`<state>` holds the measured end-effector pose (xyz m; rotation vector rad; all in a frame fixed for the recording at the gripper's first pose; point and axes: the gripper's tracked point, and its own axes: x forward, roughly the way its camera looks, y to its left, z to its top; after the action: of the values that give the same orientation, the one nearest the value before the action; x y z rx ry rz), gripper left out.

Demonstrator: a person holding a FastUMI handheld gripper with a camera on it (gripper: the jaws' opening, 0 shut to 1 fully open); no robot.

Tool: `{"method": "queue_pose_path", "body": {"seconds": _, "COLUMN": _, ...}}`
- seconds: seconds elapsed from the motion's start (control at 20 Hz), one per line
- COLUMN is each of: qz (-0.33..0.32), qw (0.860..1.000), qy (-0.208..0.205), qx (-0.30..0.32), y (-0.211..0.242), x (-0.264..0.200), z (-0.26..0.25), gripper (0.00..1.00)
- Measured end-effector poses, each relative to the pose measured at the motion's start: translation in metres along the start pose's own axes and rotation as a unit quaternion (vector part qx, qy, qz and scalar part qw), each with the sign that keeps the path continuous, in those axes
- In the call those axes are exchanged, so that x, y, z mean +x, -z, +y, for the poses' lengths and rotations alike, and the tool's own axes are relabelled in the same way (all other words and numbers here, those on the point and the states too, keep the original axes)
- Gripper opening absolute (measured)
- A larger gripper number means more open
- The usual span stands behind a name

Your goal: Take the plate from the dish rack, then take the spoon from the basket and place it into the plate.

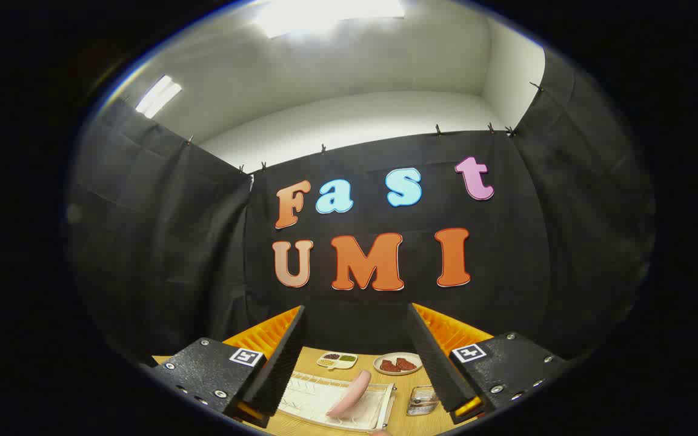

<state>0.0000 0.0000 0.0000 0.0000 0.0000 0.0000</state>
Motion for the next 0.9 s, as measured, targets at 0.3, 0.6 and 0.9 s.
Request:
{"method": "queue_pose_path", "body": {"seconds": 0.3, "qz": 0.01, "qw": 1.0, "qy": 0.001, "qx": 0.003, "y": 0.01, "x": 0.013, "z": 0.002, "gripper": 0.97}}
{"method": "queue_pose_path", "body": {"seconds": 0.6, "qz": 0.012, "qw": 1.0, "qy": 0.003, "qx": 0.002, "y": 0.012, "x": 0.021, "z": 0.002, "gripper": 0.97}}
{"method": "queue_pose_path", "body": {"seconds": 0.9, "qz": 0.026, "qw": 1.0, "qy": -0.001, "qx": 0.012, "y": 0.013, "x": 0.018, "z": 0.006, "gripper": 0.97}}
